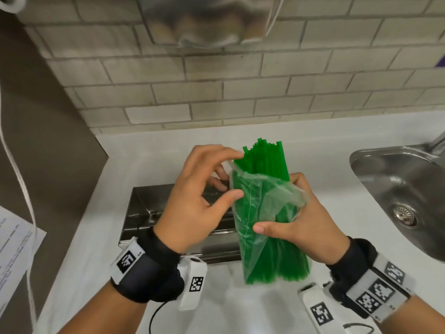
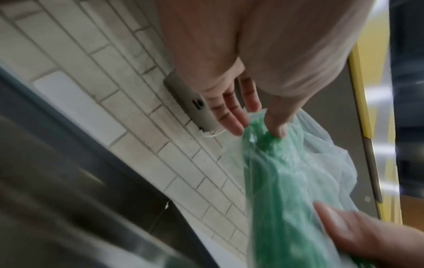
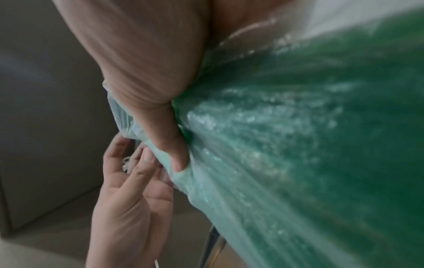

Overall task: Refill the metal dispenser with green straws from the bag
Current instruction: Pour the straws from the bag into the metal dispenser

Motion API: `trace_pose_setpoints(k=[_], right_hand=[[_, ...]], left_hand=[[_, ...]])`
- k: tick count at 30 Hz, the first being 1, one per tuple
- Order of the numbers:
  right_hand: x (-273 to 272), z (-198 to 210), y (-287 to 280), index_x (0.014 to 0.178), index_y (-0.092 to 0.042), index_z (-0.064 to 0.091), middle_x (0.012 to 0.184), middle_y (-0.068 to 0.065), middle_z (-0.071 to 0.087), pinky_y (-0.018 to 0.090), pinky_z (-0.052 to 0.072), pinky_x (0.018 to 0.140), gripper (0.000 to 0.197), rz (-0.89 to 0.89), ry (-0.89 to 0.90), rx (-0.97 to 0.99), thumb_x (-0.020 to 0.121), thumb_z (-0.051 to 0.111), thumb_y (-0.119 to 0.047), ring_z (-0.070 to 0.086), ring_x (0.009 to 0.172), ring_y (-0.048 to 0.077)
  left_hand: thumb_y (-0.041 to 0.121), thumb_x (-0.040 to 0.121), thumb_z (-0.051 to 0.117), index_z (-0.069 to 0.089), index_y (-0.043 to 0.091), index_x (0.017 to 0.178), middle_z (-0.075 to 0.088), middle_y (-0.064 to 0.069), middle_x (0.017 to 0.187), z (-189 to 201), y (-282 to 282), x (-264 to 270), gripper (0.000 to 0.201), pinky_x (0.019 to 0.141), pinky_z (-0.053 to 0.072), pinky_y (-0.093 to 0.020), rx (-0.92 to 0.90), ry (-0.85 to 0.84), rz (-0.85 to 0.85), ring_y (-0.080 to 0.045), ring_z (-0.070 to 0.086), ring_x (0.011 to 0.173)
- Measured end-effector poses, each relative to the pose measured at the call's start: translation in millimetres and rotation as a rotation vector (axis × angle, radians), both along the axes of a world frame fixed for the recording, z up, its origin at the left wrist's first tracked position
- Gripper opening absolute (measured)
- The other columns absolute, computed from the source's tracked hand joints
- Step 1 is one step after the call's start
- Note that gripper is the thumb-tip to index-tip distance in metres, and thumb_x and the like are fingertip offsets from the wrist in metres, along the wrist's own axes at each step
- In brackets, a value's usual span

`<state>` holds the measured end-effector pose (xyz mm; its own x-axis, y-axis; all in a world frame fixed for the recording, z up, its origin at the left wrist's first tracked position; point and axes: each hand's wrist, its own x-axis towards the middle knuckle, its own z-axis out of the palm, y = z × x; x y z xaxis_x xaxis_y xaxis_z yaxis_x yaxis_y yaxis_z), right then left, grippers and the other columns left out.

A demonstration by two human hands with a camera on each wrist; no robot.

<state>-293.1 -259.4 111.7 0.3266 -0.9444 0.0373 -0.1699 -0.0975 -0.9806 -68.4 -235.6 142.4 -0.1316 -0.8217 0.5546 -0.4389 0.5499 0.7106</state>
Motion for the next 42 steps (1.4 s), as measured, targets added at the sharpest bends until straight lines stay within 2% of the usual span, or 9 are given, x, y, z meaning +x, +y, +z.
trace_pose_setpoints(k=[8, 14, 19, 22, 27, 30, 35, 37, 42], right_hand=[[0.4, 5.3, 0.8, 0.111, -0.013, 0.042, 0.104, -0.004, 0.071, 0.031, 0.059, 0.086, 0.077, 0.001, 0.011, -0.017, 0.055, 0.094, -0.018, 0.074, 0.095, 0.013], [0.3, 11.6, -5.0, 0.111, -0.016, 0.041, 0.095, -0.009, 0.071, 0.023, 0.059, 0.077, 0.076, -0.089, -0.149, -0.085, 0.053, 0.090, -0.008, 0.074, 0.090, 0.009], [0.4, 21.8, 0.1, 0.111, -0.012, 0.036, 0.098, 0.011, 0.064, 0.034, 0.061, 0.077, 0.086, 0.019, -0.049, -0.160, 0.049, 0.095, -0.019, 0.070, 0.087, 0.024], [8.4, 23.9, 1.8, 0.101, -0.019, 0.034, 0.085, -0.007, 0.061, 0.025, 0.053, 0.065, 0.086, 0.108, -0.009, -0.183, 0.043, 0.097, -0.031, 0.062, 0.071, 0.008], [11.2, 38.3, 1.2, 0.100, -0.030, 0.038, 0.082, -0.009, 0.064, 0.025, 0.049, 0.061, 0.082, 0.175, 0.110, -0.250, 0.044, 0.095, -0.046, 0.060, 0.067, 0.003], [-10.2, 47.8, -11.7, 0.124, -0.034, 0.039, 0.101, 0.003, 0.070, 0.031, 0.059, 0.078, 0.097, 0.077, -0.009, -0.204, 0.045, 0.091, -0.056, 0.074, 0.085, 0.016], [-38.6, 35.0, -24.1, 0.144, -0.020, 0.039, 0.127, 0.020, 0.062, 0.051, 0.056, 0.092, 0.114, -0.063, -0.261, -0.002, 0.051, 0.085, -0.069, 0.068, 0.107, 0.027], [-25.9, 22.7, -19.5, 0.152, -0.023, 0.030, 0.145, 0.017, 0.052, 0.068, 0.050, 0.089, 0.112, 0.032, -0.415, 0.178, 0.062, 0.078, -0.069, 0.058, 0.126, 0.039], [5.0, 20.3, -11.2, 0.147, -0.015, 0.045, 0.141, 0.021, 0.057, 0.071, 0.049, 0.087, 0.082, -0.015, -0.541, 0.278, 0.084, 0.054, -0.066, 0.058, 0.124, 0.046]], left_hand=[[-0.018, 0.076, 0.074, 0.072, 0.001, 0.080, 0.066, -0.006, 0.094, -2.7, 6.8, 9.2, 0.019, 0.078, 0.054, -0.026, -0.094, 0.014, 0.111, -0.019, 0.066, 0.087], [0.015, 0.090, 0.076, 0.069, 0.010, 0.089, 0.064, 0.001, 0.084, -24.5, 11.6, -1.0, 0.008, 0.072, 0.052, -0.032, 0.143, -0.050, -0.014, -0.017, 0.062, 0.080], [0.060, 0.080, 0.073, 0.056, 0.006, 0.112, 0.061, -0.026, 0.098, -19.1, 9.9, 5.0, 0.065, 0.077, 0.058, -0.048, 0.675, 0.563, -0.246, -0.032, 0.065, 0.088], [0.043, 0.075, 0.082, 0.056, 0.029, 0.127, 0.065, -0.016, 0.123, -9.7, 7.1, -0.6, 0.060, 0.071, 0.062, -0.053, 0.853, 0.478, -0.288, -0.037, 0.074, 0.096], [0.015, 0.080, 0.078, 0.068, 0.013, 0.120, 0.074, -0.018, 0.113, -0.8, 6.2, -9.1, 0.041, 0.069, 0.061, -0.054, 0.812, 0.563, -0.403, -0.040, 0.074, 0.097], [0.014, 0.078, 0.076, 0.067, 0.011, 0.121, 0.071, -0.023, 0.119, 1.2, 1.1, -3.9, 0.043, 0.066, 0.062, -0.055, 0.743, 0.716, -0.329, -0.045, 0.072, 0.099], [0.007, 0.088, 0.072, 0.062, 0.012, 0.126, 0.063, -0.024, 0.134, 7.5, -4.9, 0.2, 0.040, 0.078, 0.059, -0.060, 0.614, 1.026, -0.305, -0.040, 0.067, 0.115], [0.005, 0.088, 0.071, 0.067, 0.015, 0.121, 0.070, -0.017, 0.126, 7.2, -3.6, -12.1, 0.035, 0.083, 0.059, -0.059, 0.612, 1.003, -0.352, -0.035, 0.070, 0.111], [0.011, 0.089, 0.070, 0.067, 0.008, 0.130, 0.070, -0.017, 0.128, -1.6, -2.3, -28.5, 0.041, 0.081, 0.061, -0.044, 0.748, 0.736, -0.337, -0.035, 0.070, 0.113]])
